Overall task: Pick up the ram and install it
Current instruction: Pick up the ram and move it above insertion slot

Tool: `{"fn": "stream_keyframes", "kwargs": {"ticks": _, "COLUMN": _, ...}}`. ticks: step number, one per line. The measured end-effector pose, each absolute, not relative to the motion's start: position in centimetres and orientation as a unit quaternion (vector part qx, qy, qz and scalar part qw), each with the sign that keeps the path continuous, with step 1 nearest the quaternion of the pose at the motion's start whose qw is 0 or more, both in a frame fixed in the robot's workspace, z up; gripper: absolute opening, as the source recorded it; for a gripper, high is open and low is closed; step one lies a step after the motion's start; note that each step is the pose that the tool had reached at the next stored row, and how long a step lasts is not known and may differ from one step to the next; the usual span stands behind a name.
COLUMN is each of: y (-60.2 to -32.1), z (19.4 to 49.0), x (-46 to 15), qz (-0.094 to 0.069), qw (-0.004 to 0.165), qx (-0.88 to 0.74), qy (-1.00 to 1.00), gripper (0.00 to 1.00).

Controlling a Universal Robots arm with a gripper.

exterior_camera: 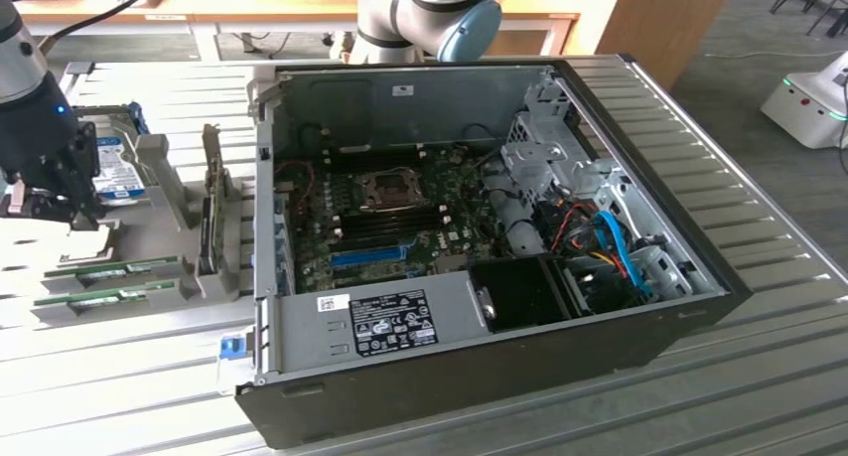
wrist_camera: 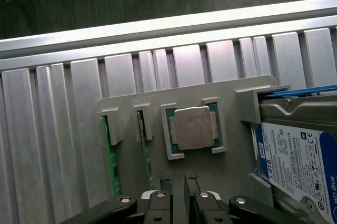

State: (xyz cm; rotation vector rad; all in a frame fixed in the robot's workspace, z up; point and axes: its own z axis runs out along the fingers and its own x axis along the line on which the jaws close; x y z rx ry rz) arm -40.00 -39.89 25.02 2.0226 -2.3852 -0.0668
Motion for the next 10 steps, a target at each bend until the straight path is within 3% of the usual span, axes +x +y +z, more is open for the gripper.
{"fn": "stream_keyframes", "kwargs": {"ticks": 10, "y": -39.89, "z": 24.86, "x": -39.99, "qz": -0.021, "qw": 0.007, "qx": 0.658, "qy": -0.753, "gripper": 0.24}}
